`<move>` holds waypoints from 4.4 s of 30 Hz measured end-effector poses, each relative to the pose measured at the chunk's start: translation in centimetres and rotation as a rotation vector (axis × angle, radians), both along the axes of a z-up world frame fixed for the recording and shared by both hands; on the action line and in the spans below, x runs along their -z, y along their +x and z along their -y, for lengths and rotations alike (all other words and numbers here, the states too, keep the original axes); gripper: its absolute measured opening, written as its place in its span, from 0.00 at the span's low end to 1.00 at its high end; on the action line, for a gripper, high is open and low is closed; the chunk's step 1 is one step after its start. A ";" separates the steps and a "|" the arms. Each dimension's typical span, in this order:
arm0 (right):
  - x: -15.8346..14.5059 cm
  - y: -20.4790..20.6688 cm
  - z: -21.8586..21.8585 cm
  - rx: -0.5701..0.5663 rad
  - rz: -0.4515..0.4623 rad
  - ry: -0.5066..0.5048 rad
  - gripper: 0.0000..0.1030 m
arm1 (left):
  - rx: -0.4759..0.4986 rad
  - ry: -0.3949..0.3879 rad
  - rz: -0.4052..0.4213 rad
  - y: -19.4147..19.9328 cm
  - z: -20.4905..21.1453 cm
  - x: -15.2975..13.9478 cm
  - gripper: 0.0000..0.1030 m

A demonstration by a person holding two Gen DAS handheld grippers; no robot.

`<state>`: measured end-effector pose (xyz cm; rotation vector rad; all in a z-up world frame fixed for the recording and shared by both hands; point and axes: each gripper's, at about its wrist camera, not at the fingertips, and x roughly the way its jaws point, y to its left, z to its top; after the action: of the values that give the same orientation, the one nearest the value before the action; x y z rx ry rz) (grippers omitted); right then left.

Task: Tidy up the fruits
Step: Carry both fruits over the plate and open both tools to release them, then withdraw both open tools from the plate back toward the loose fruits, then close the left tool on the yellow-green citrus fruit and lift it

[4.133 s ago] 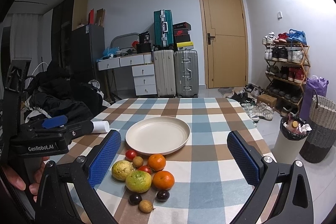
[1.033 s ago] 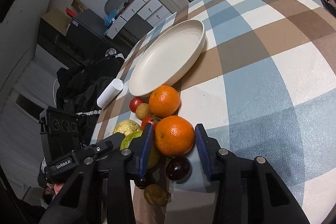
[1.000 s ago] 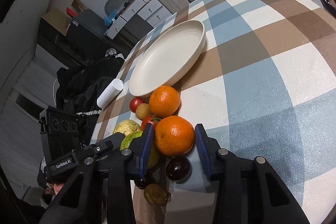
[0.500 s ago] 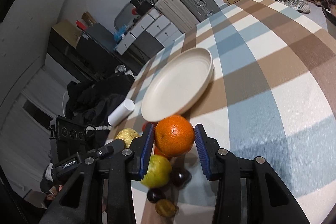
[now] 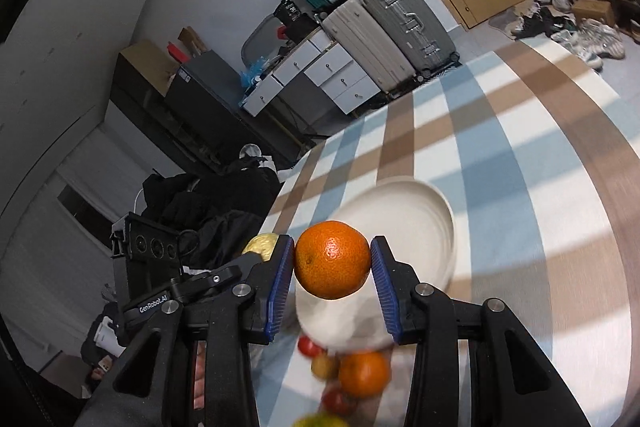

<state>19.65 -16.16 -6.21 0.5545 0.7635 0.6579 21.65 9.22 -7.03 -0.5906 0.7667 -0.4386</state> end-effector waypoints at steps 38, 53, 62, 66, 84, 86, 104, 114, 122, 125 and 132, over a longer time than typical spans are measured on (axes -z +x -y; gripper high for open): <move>0.5 9.0 -4.5 0.045 -0.034 -0.160 0.74 | -0.053 0.262 -0.033 7.3 2.0 1.6 0.80; -7.8 -5.8 -1.4 0.126 0.276 -0.245 1.00 | -0.175 0.461 0.088 -4.9 4.6 -6.2 0.99; -9.2 -13.6 -1.7 0.165 0.447 -0.351 1.00 | -0.172 0.496 0.128 -11.2 6.5 -7.5 0.99; -8.3 -16.0 -2.1 0.176 0.465 -0.421 1.00 | -0.165 0.499 0.129 -13.6 7.2 -7.3 0.99; -1.3 -20.7 -1.5 0.156 0.350 -0.542 1.00 | -0.030 0.439 -0.060 -15.5 9.3 1.6 0.99; -0.6 -21.0 -1.4 0.149 0.334 -0.542 1.00 | -0.018 0.435 -0.073 -15.3 9.5 2.3 0.99; 3.3 -21.2 -0.1 0.127 0.230 -0.510 1.00 | 0.057 0.346 -0.147 -13.0 11.0 5.9 0.99; 4.0 -20.7 0.0 0.117 0.203 -0.499 1.00 | 0.120 0.330 -0.113 -13.0 12.0 5.4 0.61; 4.1 -20.5 0.0 0.120 0.197 -0.489 1.00 | 0.159 0.322 -0.095 -13.4 12.4 5.5 0.45; 4.2 -20.5 0.0 0.118 0.196 -0.489 1.00 | 0.159 0.314 -0.092 -13.6 12.1 5.5 0.45; 4.3 -20.3 -0.3 0.103 0.181 -0.492 1.00 | 0.164 0.286 -0.062 -14.1 11.7 4.7 0.45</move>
<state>-0.67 -15.89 -10.50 0.0814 0.6893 0.3965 7.57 -2.53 -11.71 -0.2755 0.9228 -0.4529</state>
